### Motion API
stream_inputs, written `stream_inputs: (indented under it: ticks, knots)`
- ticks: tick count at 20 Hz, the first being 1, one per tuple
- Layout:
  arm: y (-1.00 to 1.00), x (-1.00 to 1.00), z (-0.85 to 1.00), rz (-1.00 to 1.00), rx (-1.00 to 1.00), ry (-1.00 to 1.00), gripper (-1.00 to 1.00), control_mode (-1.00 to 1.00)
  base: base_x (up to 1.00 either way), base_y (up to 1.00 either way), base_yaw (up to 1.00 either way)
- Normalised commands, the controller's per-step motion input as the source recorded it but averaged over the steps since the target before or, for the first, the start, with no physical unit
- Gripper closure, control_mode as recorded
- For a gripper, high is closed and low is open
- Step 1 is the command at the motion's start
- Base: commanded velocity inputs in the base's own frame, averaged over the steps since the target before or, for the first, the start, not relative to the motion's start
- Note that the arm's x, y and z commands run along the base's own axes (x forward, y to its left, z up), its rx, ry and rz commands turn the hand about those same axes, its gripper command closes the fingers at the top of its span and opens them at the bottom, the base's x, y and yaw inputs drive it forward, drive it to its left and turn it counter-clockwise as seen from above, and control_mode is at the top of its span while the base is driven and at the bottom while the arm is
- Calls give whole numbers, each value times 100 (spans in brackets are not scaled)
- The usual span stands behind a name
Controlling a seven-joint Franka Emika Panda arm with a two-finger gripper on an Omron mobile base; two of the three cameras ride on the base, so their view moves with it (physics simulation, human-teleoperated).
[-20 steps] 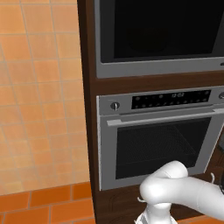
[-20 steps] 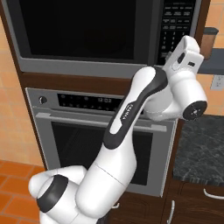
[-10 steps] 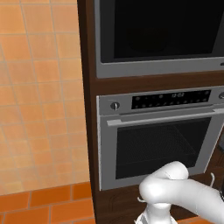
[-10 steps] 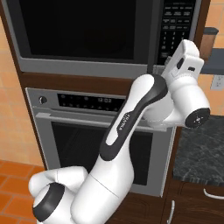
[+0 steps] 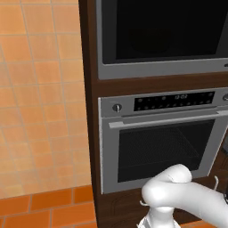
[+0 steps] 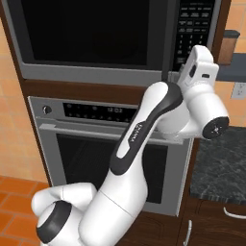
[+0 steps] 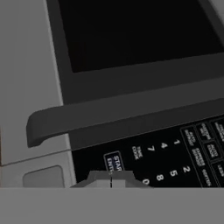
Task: Open the microwave, place the bowl with waffle inside the microwave, then close the microwave door and turn it on.
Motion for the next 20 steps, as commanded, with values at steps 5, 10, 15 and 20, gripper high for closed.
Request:
stream_inputs:
  ticks: [5, 10, 15, 20]
  knots:
    - [0, 21, 0, -1, -9, 0, 100, -100, 0, 0, 0]
    - [0, 11, 4, -3, -6, 0, 100, -100, 0, 0, 0]
    - [0, 13, 3, -1, -4, 0, 100, -100, 0, 0, 0]
    - [0, 9, 0, -1, -3, 0, 100, -100, 0, 0, 0]
